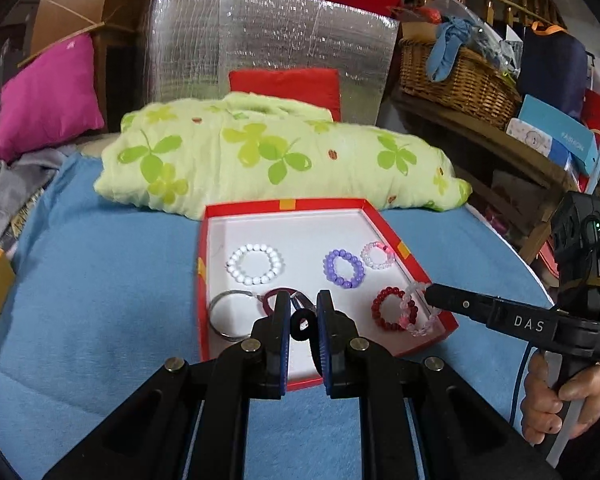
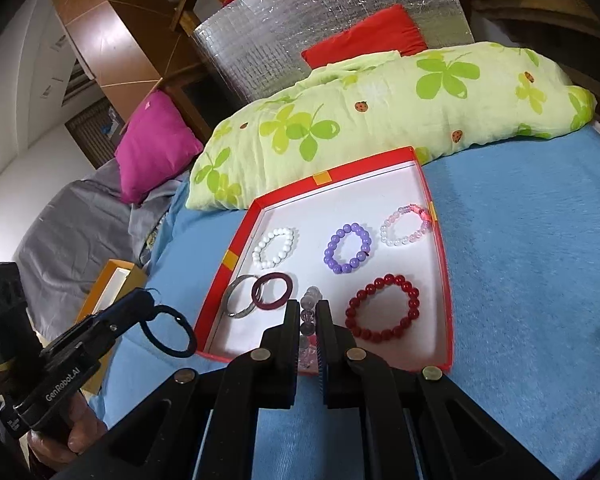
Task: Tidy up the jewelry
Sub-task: 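Carry the hair tie into the box with the left tool while the right tool carries the pink bracelet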
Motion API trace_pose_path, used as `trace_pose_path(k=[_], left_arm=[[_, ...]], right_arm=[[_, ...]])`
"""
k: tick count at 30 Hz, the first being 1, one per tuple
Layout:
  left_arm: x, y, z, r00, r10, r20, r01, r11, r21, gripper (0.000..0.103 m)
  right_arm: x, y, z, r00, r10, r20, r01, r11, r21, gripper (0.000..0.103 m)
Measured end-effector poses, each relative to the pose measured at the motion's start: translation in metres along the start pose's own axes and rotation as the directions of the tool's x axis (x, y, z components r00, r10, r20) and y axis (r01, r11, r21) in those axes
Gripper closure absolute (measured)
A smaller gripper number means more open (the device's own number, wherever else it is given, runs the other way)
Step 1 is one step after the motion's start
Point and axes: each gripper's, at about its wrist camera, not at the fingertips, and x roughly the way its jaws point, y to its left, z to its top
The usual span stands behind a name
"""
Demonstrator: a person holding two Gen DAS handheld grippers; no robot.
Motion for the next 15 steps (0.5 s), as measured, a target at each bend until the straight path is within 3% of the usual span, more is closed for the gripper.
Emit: trace_pose_path(k=[7, 15], left_arm=[[0.039, -0.013, 0.002, 0.997, -0.032, -0.069, 0.034, 0.999, 0.017, 0.089], [0.064, -0.01, -0.007, 0.989, 0.021, -0.146, -0.017, 0.999, 0.033, 0.089]], right_arm=[[0.011, -0.021, 0.013, 1.0, -0.003, 0.013, 0.002, 0.997, 0.075, 0.095], [0.034, -0.02, 0.015, 0.999, 0.046, -0.022, -0.043, 0.991, 0.125, 0.094]])
